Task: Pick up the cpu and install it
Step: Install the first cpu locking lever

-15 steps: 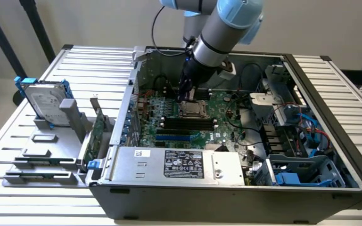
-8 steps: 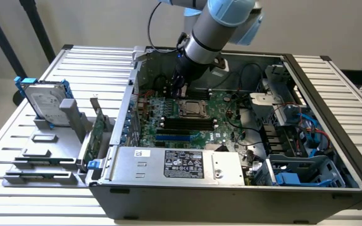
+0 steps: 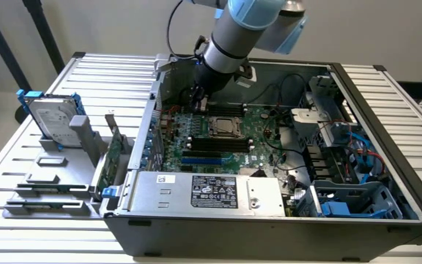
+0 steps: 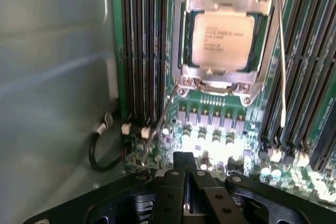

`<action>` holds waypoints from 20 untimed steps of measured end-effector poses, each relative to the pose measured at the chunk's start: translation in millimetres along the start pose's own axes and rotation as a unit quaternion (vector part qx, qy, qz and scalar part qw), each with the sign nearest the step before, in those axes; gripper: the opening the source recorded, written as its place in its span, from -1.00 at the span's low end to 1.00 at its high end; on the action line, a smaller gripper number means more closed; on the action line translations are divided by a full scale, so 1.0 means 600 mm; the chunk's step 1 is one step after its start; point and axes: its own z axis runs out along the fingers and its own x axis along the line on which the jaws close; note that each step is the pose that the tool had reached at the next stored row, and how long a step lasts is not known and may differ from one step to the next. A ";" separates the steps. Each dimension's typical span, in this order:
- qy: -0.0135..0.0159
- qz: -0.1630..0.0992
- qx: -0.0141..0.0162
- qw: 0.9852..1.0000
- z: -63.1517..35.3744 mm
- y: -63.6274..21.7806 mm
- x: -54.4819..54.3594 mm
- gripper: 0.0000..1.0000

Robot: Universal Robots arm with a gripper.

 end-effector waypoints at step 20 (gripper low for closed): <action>-0.044 0.046 -0.007 0.998 0.004 -0.016 -0.001 -0.79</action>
